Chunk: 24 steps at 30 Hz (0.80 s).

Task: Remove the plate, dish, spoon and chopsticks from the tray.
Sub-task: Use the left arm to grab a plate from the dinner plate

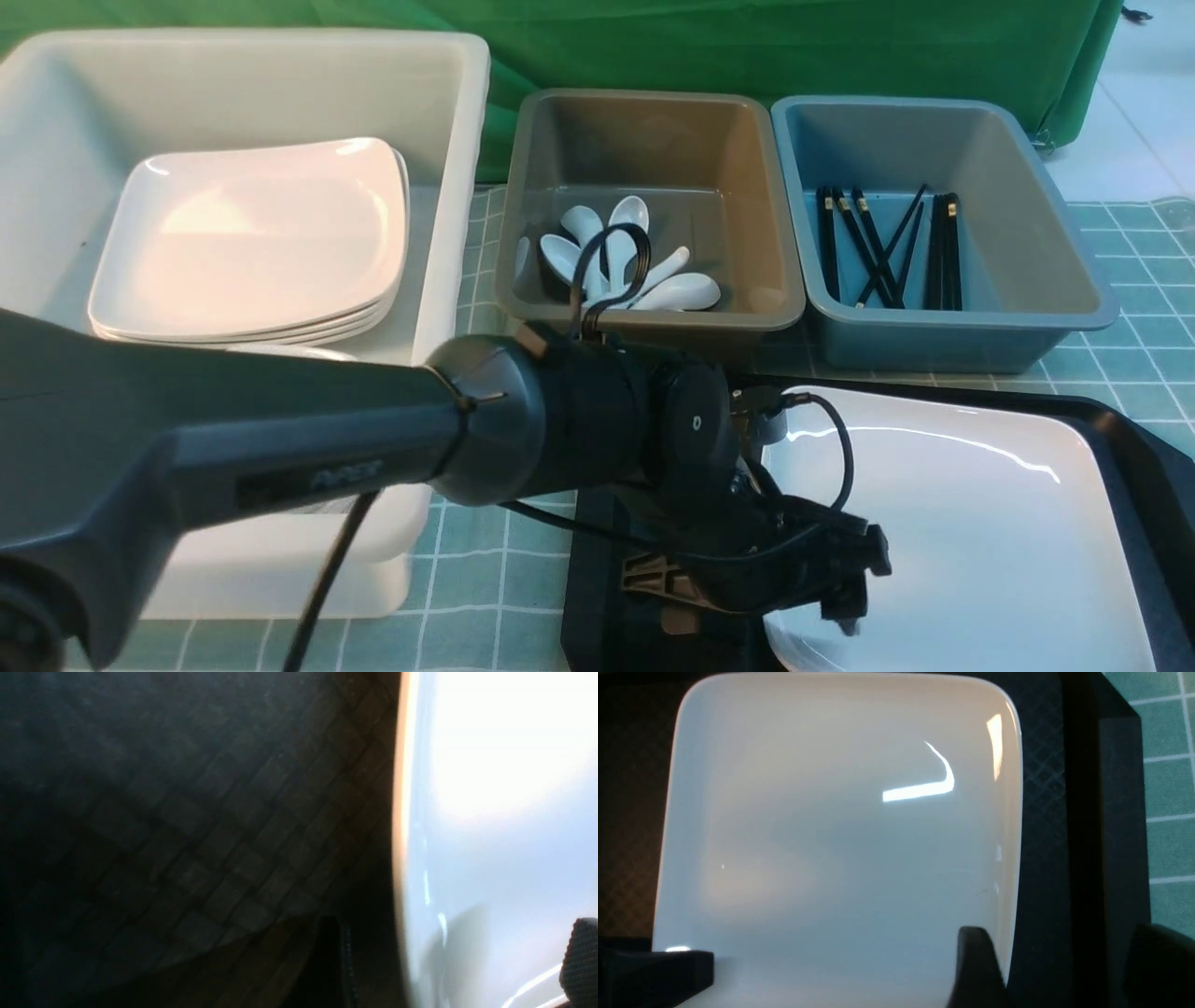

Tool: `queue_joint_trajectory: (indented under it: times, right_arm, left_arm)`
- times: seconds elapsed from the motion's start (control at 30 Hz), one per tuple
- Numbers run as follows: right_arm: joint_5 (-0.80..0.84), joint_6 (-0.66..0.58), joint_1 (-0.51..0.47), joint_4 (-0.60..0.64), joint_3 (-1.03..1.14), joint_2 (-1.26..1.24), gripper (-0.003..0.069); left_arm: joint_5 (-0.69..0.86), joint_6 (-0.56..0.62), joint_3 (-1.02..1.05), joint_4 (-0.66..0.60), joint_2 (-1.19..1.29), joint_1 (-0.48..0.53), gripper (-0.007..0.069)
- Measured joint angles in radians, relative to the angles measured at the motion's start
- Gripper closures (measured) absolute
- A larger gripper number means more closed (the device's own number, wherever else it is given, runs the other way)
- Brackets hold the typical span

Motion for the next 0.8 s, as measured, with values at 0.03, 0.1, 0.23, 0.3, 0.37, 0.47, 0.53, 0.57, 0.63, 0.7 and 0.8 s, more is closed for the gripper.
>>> queue_joint_trajectory:
  times: [0.03,0.1,0.23,0.3,0.37,0.47,0.53,0.57,0.63,0.7,0.8]
  right_arm:
    - [-0.001,0.000,0.000,0.000,0.000,0.000,0.0213]
    - [-0.001,0.000,0.000,0.001,0.001,0.000,0.0213]
    - [-0.001,0.000,0.000,0.001,0.001,0.000,0.0213]
    - [-0.001,0.000,0.000,0.002,0.001,0.000,0.0213]
    - [-0.002,0.000,0.000,0.003,0.001,0.000,0.0213]
    - [-0.002,0.000,0.000,0.003,0.001,0.000,0.0213]
    - [-0.004,0.000,0.012,0.001,0.002,0.000,0.0216]
    - [-0.005,-0.001,0.021,0.001,0.002,0.000,0.0216]
    - [-0.006,-0.006,0.038,0.001,0.002,0.000,0.0218]
    - [-0.007,-0.009,0.055,0.001,0.002,0.000,0.0219]
    - [-0.008,-0.011,0.063,0.002,0.002,0.000,0.0218]
  left_arm:
    - [-0.005,0.000,-0.001,-0.005,0.004,0.000,0.0034]
    - [-0.013,0.000,-0.001,-0.017,0.015,0.000,0.0081]
    - [-0.014,0.000,-0.002,-0.024,0.028,0.000,0.0162]
    - [-0.017,0.000,-0.002,-0.030,0.035,0.000,0.0235]
    - [-0.020,0.000,-0.002,-0.033,0.041,0.000,0.0314]
    - [-0.021,0.000,-0.002,-0.033,0.044,0.000,0.0393]
    - [-0.035,0.005,-0.003,-0.046,0.045,0.001,0.0497]
    - [-0.043,0.010,-0.004,-0.049,0.045,0.001,0.0510]
    - [-0.046,0.020,-0.009,-0.049,0.045,0.001,0.0529]
    - [-0.043,0.020,-0.012,-0.049,0.044,0.001,0.0531]
    - [-0.038,0.028,-0.012,-0.047,0.040,0.001,0.0531]
